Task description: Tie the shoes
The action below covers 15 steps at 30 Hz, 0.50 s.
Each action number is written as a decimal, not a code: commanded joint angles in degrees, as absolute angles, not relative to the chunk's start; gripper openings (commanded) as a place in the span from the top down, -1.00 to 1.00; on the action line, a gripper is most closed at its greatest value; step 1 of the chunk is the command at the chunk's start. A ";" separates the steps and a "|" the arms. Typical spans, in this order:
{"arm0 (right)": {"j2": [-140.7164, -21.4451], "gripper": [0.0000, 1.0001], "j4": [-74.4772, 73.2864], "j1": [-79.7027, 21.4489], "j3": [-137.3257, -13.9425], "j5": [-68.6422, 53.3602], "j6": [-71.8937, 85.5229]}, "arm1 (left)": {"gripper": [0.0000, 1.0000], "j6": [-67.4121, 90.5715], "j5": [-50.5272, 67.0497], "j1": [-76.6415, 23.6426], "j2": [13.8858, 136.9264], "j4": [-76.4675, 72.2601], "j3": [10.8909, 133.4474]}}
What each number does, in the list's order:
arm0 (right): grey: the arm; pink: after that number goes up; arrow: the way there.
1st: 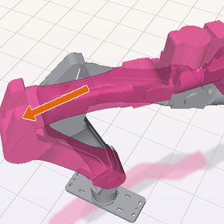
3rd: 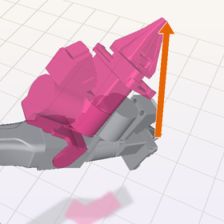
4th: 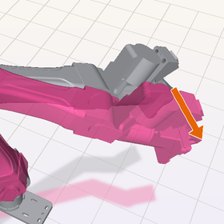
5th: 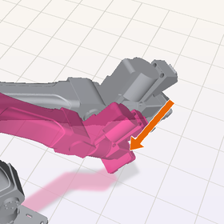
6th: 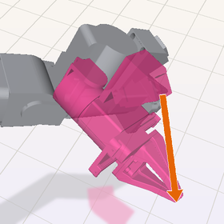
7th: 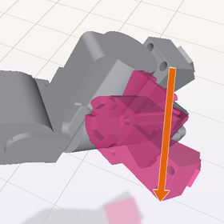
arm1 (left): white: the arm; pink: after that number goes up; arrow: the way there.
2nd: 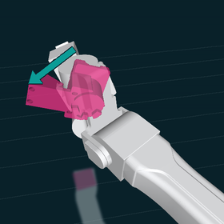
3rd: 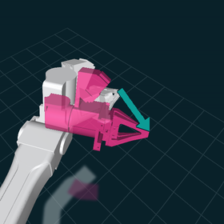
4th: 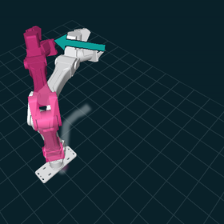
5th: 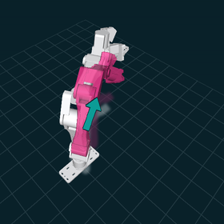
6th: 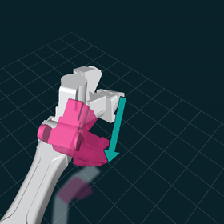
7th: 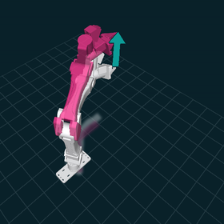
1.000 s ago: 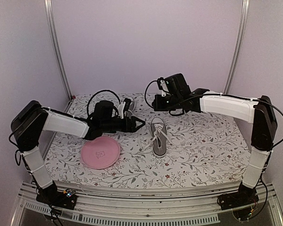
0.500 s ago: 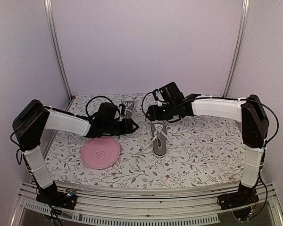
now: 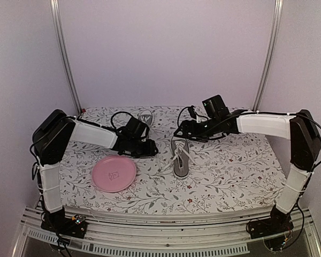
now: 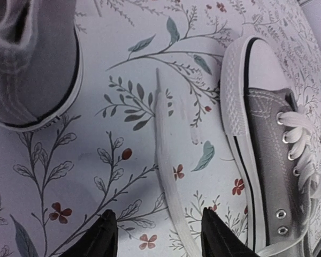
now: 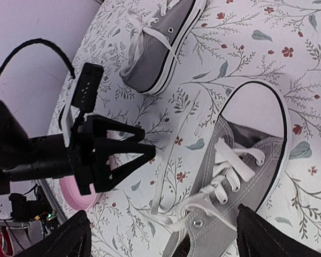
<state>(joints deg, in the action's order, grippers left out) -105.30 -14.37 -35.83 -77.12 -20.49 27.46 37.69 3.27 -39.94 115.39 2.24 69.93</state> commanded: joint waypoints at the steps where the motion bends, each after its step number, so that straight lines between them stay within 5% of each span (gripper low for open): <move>1: -96.17 -0.89 -6.38 -32.77 -68.21 -32.52 27.36 | -0.04 37.88 1.36 -41.61 117.29 4.28 72.34; 11: -80.30 -0.90 -0.61 -28.29 -53.61 -41.43 22.03 | -0.04 38.58 -1.46 -42.66 123.42 10.77 80.09; 15: -77.77 -0.90 -0.03 -26.53 -50.60 -42.01 21.97 | 0.13 37.55 -3.95 -43.06 125.61 15.64 83.90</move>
<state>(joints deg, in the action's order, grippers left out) -80.09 -2.66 -28.27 -53.32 -39.64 23.68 38.20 -0.84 -42.13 123.09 9.06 80.66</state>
